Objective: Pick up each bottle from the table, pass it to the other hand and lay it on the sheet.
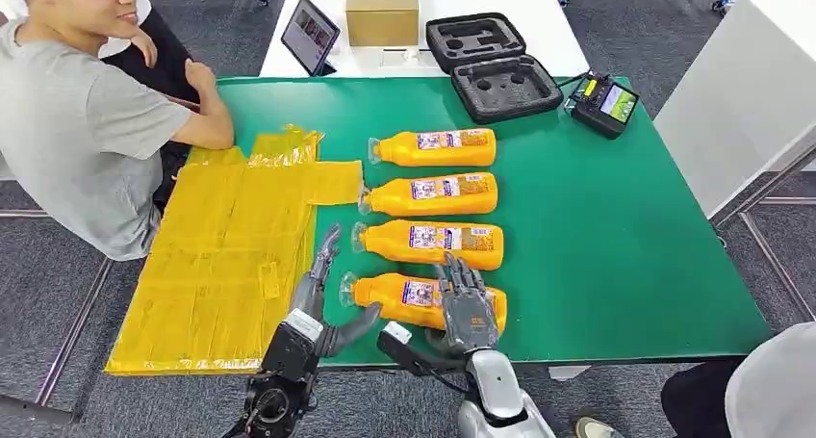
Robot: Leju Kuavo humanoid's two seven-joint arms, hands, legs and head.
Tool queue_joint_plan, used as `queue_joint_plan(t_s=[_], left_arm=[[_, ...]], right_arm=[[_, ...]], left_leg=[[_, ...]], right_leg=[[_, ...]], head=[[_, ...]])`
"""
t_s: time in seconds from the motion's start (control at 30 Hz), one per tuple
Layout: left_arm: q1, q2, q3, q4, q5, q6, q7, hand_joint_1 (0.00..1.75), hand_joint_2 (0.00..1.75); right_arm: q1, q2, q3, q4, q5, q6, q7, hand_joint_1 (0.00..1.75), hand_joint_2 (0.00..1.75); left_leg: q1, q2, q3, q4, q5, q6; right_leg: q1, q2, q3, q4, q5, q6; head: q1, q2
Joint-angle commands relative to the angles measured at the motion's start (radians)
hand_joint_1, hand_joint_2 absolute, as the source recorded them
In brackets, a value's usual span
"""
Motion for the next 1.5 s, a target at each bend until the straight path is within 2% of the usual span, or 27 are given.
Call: queue_joint_plan(t_s=[0.03,0.23,0.37,0.47,0.57,0.63,0.97,1.03,1.1,1.13,1.17,1.23,1.3,1.33,1.37,1.43,1.47,1.5], left_arm=[[-0.038,-0.010,0.007,0.081,0.000,0.002,0.003,0.00,1.75],[-0.044,-0.016,0.010,0.083,0.005,0.000,0.003,0.00,1.75],[-0.041,-0.013,0.013,0.079,0.006,0.000,0.003,0.00,1.75],[-0.038,-0.013,0.015,0.077,0.007,0.002,0.003,0.00,1.75],[-0.034,-0.012,0.017,0.071,0.007,0.002,0.003,0.00,1.75],[-0.033,-0.012,0.017,0.070,0.007,0.002,0.003,0.00,1.75],[-0.016,-0.005,0.017,0.052,0.005,0.004,0.007,0.00,1.75],[-0.010,-0.001,0.015,0.038,0.007,0.001,0.007,0.00,1.75],[-0.006,-0.006,0.030,0.026,0.014,0.027,0.003,0.00,1.75],[-0.007,-0.007,0.032,0.024,0.016,0.031,0.003,0.00,1.75],[-0.003,-0.014,0.045,0.012,0.025,0.048,0.003,0.00,1.75],[0.010,-0.031,0.079,-0.028,0.058,0.110,0.003,0.00,1.75],[0.011,-0.045,0.101,-0.022,0.096,0.159,0.003,0.00,1.75],[0.010,-0.051,0.109,-0.013,0.118,0.173,0.003,0.00,0.00],[0.010,-0.054,0.113,-0.005,0.128,0.181,0.003,0.00,0.00],[0.009,-0.058,0.116,0.008,0.135,0.209,0.003,0.00,0.00],[0.013,-0.066,0.126,0.011,0.142,0.236,0.003,0.00,0.00],[0.015,-0.069,0.130,0.011,0.144,0.246,0.003,0.00,0.00]], right_arm=[[0.013,-0.009,-0.038,0.062,-0.064,0.094,-0.017,1.75,1.75],[0.007,-0.017,-0.040,0.092,-0.120,0.125,-0.032,1.75,1.75],[-0.002,-0.023,-0.043,0.123,-0.129,0.134,-0.027,1.75,1.75],[-0.007,-0.024,-0.045,0.138,-0.131,0.145,-0.019,1.75,1.75],[-0.015,-0.027,-0.052,0.165,-0.134,0.152,-0.009,1.75,1.75],[-0.018,-0.028,-0.053,0.175,-0.134,0.145,-0.010,1.75,1.75],[-0.024,-0.028,-0.077,0.217,-0.160,0.122,-0.022,1.75,1.75],[-0.019,-0.013,-0.117,0.204,-0.326,0.121,-0.175,1.75,1.75],[-0.010,-0.013,-0.128,0.189,-0.422,0.109,-0.286,1.75,1.75],[-0.010,-0.013,-0.129,0.188,-0.430,0.107,-0.292,1.75,1.75],[-0.005,-0.007,-0.136,0.170,-0.461,0.098,-0.323,1.75,1.75],[0.008,0.002,-0.138,0.133,-0.514,0.061,-0.378,1.75,1.75],[0.015,0.005,-0.138,0.103,-0.551,0.018,-0.404,1.75,1.75],[0.017,0.004,-0.137,0.095,-0.560,0.002,-0.409,1.75,1.75],[0.018,0.005,-0.139,0.090,-0.568,-0.007,-0.415,1.75,1.75],[0.022,0.005,-0.141,0.081,-0.589,-0.022,-0.428,1.75,1.75],[0.027,0.006,-0.145,0.077,-0.613,-0.053,-0.454,1.75,1.75],[0.028,0.005,-0.144,0.078,-0.619,-0.061,-0.462,1.75,1.75]], left_leg=[[0.000,-0.004,0.003,-0.002,0.000,-0.001],[0.001,-0.004,0.008,-0.002,-0.002,-0.003],[0.001,-0.003,0.010,-0.002,-0.001,0.000],[0.001,-0.002,0.012,-0.002,-0.001,0.000],[0.001,-0.002,0.012,-0.001,0.000,0.000],[0.001,-0.003,0.013,-0.001,-0.001,-0.001],[0.001,-0.001,0.018,-0.002,-0.003,-0.003],[0.001,-0.001,0.019,-0.002,-0.003,-0.002],[0.001,-0.002,0.015,-0.003,-0.001,-0.003],[0.001,0.000,0.018,-0.001,-0.003,-0.002],[0.001,-0.001,0.014,-0.002,-0.001,-0.003],[0.001,0.005,0.017,0.000,-0.005,0.000],[0.001,0.007,0.012,-0.002,-0.004,-0.001],[0.001,0.011,0.020,0.000,-0.009,0.001],[0.001,0.010,0.014,-0.001,-0.006,0.000],[0.001,0.008,0.014,-0.003,-0.006,-0.001],[0.000,0.008,0.019,-0.004,-0.007,-0.001],[0.000,0.009,0.019,-0.002,-0.003,-0.002]], right_leg=[[0.000,-0.002,0.004,-0.002,0.000,-0.001],[0.000,-0.002,-0.002,-0.003,-0.002,-0.002],[0.000,-0.002,0.001,-0.003,-0.001,-0.001],[0.001,-0.001,0.011,-0.003,0.000,0.000],[0.001,-0.002,0.010,-0.002,0.000,0.000],[0.001,-0.002,0.002,-0.002,-0.001,-0.001],[0.001,0.000,0.007,-0.003,-0.003,-0.002],[0.001,0.000,0.007,-0.003,-0.003,-0.002],[0.001,0.000,0.004,-0.003,-0.002,-0.002],[0.001,0.001,0.006,-0.002,-0.003,-0.002],[0.001,0.000,0.003,-0.003,-0.001,-0.002],[0.001,0.006,0.005,-0.001,-0.001,-0.002],[0.001,0.008,0.000,-0.002,0.001,-0.003],[0.001,0.012,0.007,-0.001,-0.002,-0.002],[0.001,0.010,0.001,-0.002,0.001,-0.003],[0.001,0.009,0.004,-0.003,0.001,-0.003],[0.001,0.009,0.016,-0.004,0.002,-0.002],[0.001,0.010,0.015,-0.003,0.002,-0.002]], head=[[0.000,0.000],[0.000,0.000],[0.000,0.000],[0.000,0.000],[0.000,0.000],[0.000,0.000],[0.000,0.000],[0.000,0.000],[0.000,0.000],[0.000,0.000],[0.000,0.000],[0.001,0.000],[0.001,0.000],[0.000,0.000],[0.000,0.000],[0.001,0.000],[0.000,0.000],[0.000,0.000]])
